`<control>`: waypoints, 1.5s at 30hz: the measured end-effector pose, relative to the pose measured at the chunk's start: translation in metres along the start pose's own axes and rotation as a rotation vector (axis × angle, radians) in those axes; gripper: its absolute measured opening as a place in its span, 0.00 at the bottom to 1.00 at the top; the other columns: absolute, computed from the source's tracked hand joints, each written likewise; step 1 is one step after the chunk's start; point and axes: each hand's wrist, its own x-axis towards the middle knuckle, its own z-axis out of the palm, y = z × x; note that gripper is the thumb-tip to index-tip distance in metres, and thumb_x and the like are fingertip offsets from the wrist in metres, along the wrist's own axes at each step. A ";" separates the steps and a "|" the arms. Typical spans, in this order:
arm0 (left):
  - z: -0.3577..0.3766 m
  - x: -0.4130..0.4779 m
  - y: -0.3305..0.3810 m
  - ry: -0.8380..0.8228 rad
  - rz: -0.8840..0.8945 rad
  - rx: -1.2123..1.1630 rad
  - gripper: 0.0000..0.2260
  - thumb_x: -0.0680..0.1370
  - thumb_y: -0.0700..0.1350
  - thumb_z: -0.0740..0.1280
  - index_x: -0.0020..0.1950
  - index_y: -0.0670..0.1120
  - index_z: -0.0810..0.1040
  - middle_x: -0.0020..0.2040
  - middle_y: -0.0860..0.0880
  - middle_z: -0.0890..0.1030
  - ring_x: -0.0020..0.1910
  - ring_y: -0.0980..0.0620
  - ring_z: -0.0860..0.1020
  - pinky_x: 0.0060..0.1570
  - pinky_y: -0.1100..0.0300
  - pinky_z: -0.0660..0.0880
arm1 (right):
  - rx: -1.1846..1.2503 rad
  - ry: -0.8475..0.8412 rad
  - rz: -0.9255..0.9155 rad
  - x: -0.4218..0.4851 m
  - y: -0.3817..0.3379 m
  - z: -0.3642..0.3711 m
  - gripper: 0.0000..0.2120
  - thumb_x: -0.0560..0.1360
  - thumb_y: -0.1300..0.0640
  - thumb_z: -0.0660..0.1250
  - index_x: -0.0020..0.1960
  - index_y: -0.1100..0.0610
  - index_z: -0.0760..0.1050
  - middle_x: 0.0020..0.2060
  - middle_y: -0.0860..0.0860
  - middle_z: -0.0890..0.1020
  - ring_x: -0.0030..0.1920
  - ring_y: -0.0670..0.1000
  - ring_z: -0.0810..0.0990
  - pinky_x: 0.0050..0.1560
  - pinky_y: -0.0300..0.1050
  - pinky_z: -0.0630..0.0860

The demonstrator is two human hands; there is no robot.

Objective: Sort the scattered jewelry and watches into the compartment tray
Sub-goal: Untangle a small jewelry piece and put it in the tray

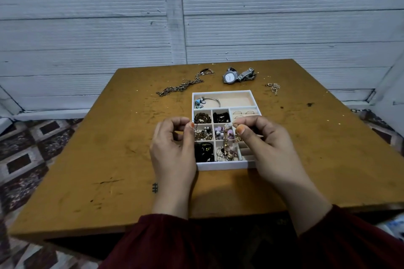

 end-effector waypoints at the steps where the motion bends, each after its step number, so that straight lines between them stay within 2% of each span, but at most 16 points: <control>1: 0.000 0.000 0.000 0.000 0.000 0.000 0.07 0.75 0.40 0.69 0.44 0.52 0.77 0.43 0.53 0.78 0.39 0.61 0.74 0.38 0.73 0.68 | -0.037 -0.005 -0.003 0.001 0.001 0.000 0.06 0.77 0.61 0.65 0.45 0.53 0.79 0.36 0.43 0.80 0.35 0.38 0.76 0.40 0.31 0.73; 2: 0.000 0.000 -0.001 -0.001 -0.001 0.000 0.06 0.75 0.40 0.69 0.44 0.52 0.77 0.43 0.53 0.78 0.39 0.61 0.74 0.38 0.73 0.69 | -0.075 -0.007 -0.003 0.001 0.002 -0.001 0.06 0.77 0.60 0.65 0.45 0.52 0.79 0.37 0.44 0.80 0.37 0.38 0.77 0.44 0.34 0.76; 5: 0.000 0.000 -0.001 -0.006 -0.010 0.004 0.06 0.75 0.40 0.69 0.44 0.51 0.77 0.43 0.53 0.78 0.38 0.62 0.74 0.38 0.73 0.68 | -0.181 0.027 -0.012 0.004 0.009 -0.002 0.03 0.76 0.53 0.67 0.45 0.47 0.79 0.41 0.44 0.82 0.44 0.46 0.82 0.51 0.53 0.79; 8: 0.001 0.000 -0.001 -0.002 -0.009 0.006 0.06 0.75 0.40 0.69 0.44 0.51 0.77 0.43 0.53 0.78 0.38 0.61 0.74 0.38 0.73 0.68 | -0.332 0.065 -0.042 0.004 0.009 -0.001 0.07 0.71 0.43 0.63 0.47 0.38 0.78 0.46 0.34 0.76 0.53 0.51 0.78 0.53 0.58 0.77; 10: 0.001 0.001 -0.002 -0.003 -0.010 0.007 0.05 0.75 0.40 0.69 0.44 0.51 0.77 0.43 0.52 0.78 0.38 0.61 0.74 0.38 0.73 0.69 | -0.377 0.080 -0.071 0.004 0.010 -0.001 0.07 0.70 0.43 0.63 0.46 0.36 0.77 0.45 0.33 0.73 0.54 0.50 0.75 0.52 0.58 0.77; 13: 0.001 0.001 -0.002 -0.002 -0.011 0.004 0.05 0.75 0.41 0.69 0.44 0.51 0.78 0.43 0.52 0.78 0.38 0.60 0.74 0.38 0.72 0.69 | -0.422 0.095 -0.118 0.003 0.009 0.000 0.04 0.72 0.47 0.67 0.42 0.37 0.77 0.41 0.35 0.75 0.51 0.48 0.74 0.51 0.59 0.75; 16: 0.001 0.001 -0.002 -0.005 -0.015 0.002 0.05 0.75 0.40 0.69 0.44 0.51 0.77 0.43 0.51 0.78 0.38 0.61 0.74 0.38 0.72 0.69 | -0.467 0.113 -0.136 0.002 0.009 0.000 0.09 0.73 0.53 0.69 0.40 0.39 0.76 0.39 0.37 0.77 0.50 0.49 0.75 0.54 0.58 0.72; 19: 0.001 0.000 -0.001 -0.010 -0.014 0.002 0.05 0.75 0.40 0.69 0.44 0.50 0.78 0.43 0.51 0.78 0.38 0.62 0.74 0.37 0.73 0.68 | -0.448 0.129 -0.116 0.003 0.008 0.003 0.04 0.70 0.48 0.66 0.43 0.39 0.77 0.39 0.37 0.79 0.48 0.50 0.78 0.50 0.59 0.76; 22: 0.001 0.000 -0.001 -0.010 -0.011 0.007 0.05 0.75 0.40 0.69 0.44 0.50 0.78 0.43 0.52 0.78 0.38 0.63 0.74 0.38 0.73 0.69 | -0.419 0.134 -0.079 0.005 0.011 0.004 0.06 0.70 0.46 0.65 0.45 0.39 0.77 0.37 0.38 0.80 0.46 0.49 0.80 0.49 0.58 0.77; 25: 0.001 0.000 -0.002 -0.006 -0.010 -0.001 0.06 0.75 0.40 0.69 0.44 0.52 0.77 0.43 0.52 0.78 0.38 0.60 0.74 0.38 0.70 0.70 | -0.430 0.136 -0.067 0.007 0.013 0.003 0.02 0.72 0.51 0.69 0.42 0.44 0.79 0.34 0.40 0.81 0.41 0.46 0.81 0.46 0.55 0.78; 28: 0.002 0.001 -0.003 -0.007 -0.012 -0.012 0.08 0.75 0.41 0.69 0.44 0.55 0.76 0.43 0.52 0.79 0.38 0.58 0.75 0.40 0.66 0.72 | -0.484 0.126 -0.048 0.007 0.013 0.002 0.05 0.72 0.55 0.71 0.39 0.47 0.78 0.32 0.41 0.81 0.37 0.44 0.81 0.46 0.53 0.79; 34: 0.001 0.000 -0.002 -0.007 -0.005 -0.009 0.11 0.75 0.41 0.69 0.43 0.58 0.74 0.43 0.53 0.78 0.38 0.58 0.75 0.40 0.63 0.72 | -0.696 0.072 -0.040 0.005 0.009 0.001 0.03 0.71 0.49 0.71 0.39 0.46 0.78 0.31 0.40 0.80 0.44 0.49 0.80 0.51 0.51 0.76; 38: 0.002 0.001 -0.002 -0.011 -0.009 -0.020 0.11 0.75 0.41 0.69 0.42 0.58 0.74 0.43 0.53 0.79 0.39 0.58 0.75 0.39 0.65 0.72 | -0.912 0.079 -0.064 0.003 0.003 0.002 0.04 0.72 0.44 0.69 0.43 0.43 0.79 0.40 0.41 0.78 0.49 0.48 0.68 0.48 0.46 0.63; 45: 0.002 0.001 -0.003 -0.009 -0.016 -0.008 0.09 0.75 0.42 0.69 0.43 0.57 0.75 0.43 0.53 0.79 0.38 0.58 0.75 0.39 0.66 0.72 | -0.966 0.075 -0.015 0.005 0.000 0.002 0.06 0.72 0.43 0.68 0.44 0.43 0.80 0.41 0.42 0.76 0.53 0.50 0.69 0.49 0.46 0.61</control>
